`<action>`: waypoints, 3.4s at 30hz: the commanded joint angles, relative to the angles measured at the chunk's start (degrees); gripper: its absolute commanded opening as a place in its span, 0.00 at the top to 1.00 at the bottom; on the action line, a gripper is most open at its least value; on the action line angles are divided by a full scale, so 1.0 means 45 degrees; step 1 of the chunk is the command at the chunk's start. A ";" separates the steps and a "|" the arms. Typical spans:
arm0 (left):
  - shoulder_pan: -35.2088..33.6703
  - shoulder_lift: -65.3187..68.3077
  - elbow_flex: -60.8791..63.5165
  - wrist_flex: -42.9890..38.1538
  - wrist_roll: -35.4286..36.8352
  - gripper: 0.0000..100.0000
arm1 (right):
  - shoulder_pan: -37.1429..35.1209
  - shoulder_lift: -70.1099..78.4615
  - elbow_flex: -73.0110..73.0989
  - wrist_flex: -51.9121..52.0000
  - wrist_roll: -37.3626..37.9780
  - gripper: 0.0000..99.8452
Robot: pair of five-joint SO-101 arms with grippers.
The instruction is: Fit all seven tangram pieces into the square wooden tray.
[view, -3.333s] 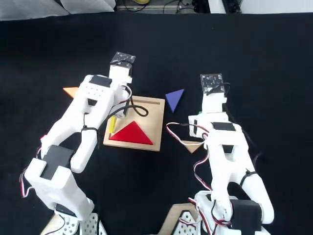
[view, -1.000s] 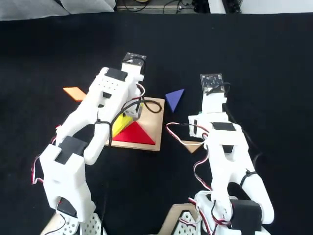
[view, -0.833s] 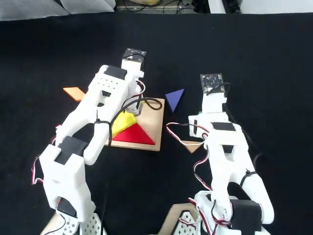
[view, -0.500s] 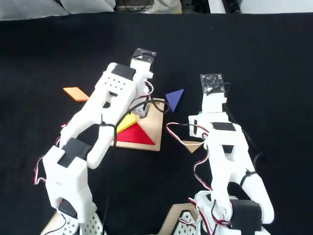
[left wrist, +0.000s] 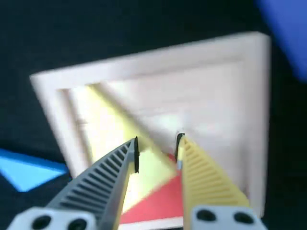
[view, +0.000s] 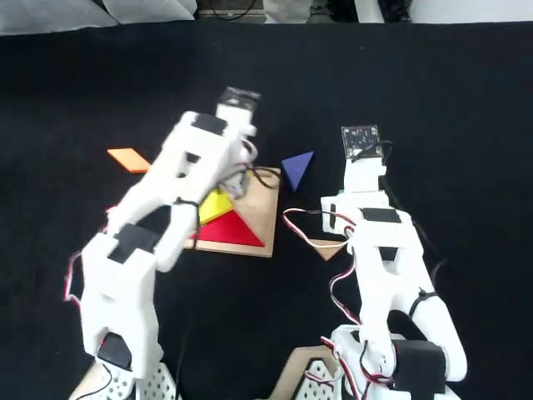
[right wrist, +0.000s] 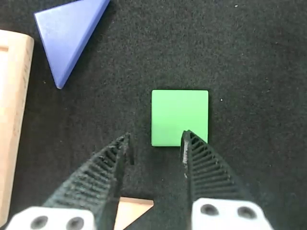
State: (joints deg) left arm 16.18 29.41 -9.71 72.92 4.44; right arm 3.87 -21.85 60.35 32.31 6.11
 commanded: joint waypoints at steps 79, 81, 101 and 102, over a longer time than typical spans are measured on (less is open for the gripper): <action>-0.0381 -0.2208 -0.2178 0.3731 -0.2305 0.82 | 0.0117 -0.0518 -0.0557 -0.0234 -0.0117 0.83; -0.0381 -0.3849 -0.2198 0.4024 -0.2325 0.82 | 0.0117 -0.0537 -0.0557 -0.0234 -0.0117 0.83; -0.7277 -1.6176 0.3468 0.4650 -0.2344 0.82 | 0.0117 -0.0459 -0.0420 -0.0684 -0.0117 0.83; -0.7453 -1.6703 0.4366 0.4259 -0.2364 0.82 | 0.0117 -0.0459 -0.0381 -0.0703 -0.0117 0.83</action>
State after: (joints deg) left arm -13.80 -36.88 -0.48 95.60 -6.37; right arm 3.87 -21.85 60.35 30.55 6.11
